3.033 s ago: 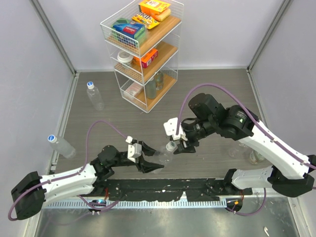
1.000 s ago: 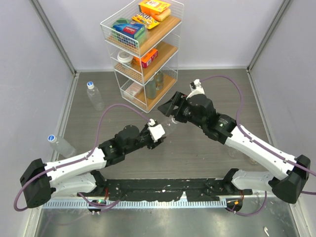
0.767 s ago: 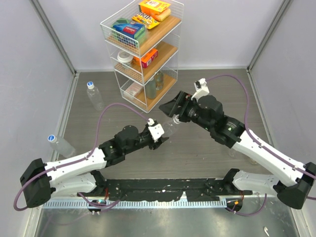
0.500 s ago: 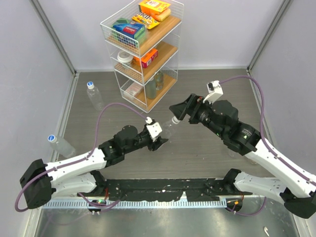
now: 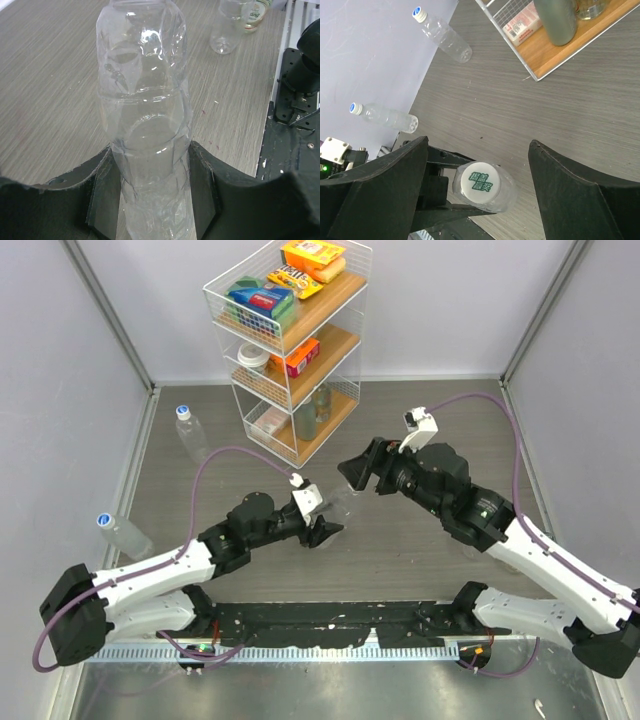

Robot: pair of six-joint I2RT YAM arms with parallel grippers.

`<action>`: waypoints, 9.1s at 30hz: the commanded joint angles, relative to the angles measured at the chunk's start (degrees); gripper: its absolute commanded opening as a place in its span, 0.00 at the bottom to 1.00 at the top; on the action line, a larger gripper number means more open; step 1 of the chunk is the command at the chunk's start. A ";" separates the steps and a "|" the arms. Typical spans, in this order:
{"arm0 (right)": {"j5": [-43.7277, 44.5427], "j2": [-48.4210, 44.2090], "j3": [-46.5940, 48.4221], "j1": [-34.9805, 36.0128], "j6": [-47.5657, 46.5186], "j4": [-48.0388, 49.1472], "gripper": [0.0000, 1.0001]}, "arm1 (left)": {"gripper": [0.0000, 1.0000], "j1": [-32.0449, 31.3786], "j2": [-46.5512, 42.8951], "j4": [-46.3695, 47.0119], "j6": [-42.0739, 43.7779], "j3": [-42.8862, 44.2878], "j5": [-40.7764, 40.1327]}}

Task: Screw on the bottle caps
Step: Screw the bottle cap onto the plastic bottle.

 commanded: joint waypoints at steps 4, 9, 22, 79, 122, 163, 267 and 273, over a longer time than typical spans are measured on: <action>-5.69 1.16 -0.39 0.22 2.11 6.91 0.84 | 0.00 0.08 1.20 6.71 -2.69 1.01 2.05; -8.95 1.78 -0.48 0.13 4.48 8.15 0.83 | 0.00 0.08 2.43 7.86 -4.09 1.10 2.24; -13.51 -0.42 -1.27 0.13 6.77 8.06 0.81 | 0.00 0.17 4.63 6.81 -7.00 1.80 -2.77; -25.29 2.57 0.22 0.13 -7.03 13.86 0.82 | 0.00 3.86 2.08 11.55 -13.06 -0.83 8.92; -17.83 -2.54 6.79 0.04 -22.66 -8.17 0.78 | 0.00 8.95 1.56 0.85 -9.38 1.62 24.17; -34.00 9.42 20.00 -0.04 -29.88 -23.23 0.41 | 0.00 9.83 3.84 -4.71 -2.34 6.55 34.32; -42.43 9.33 17.89 -0.75 -88.77 -38.61 0.75 | 0.00 20.99 15.35 -60.17 46.00 27.56 55.14; -42.08 11.79 19.73 -0.66 -88.50 -40.62 0.68 | 0.00 20.91 15.26 -59.91 45.91 27.56 55.05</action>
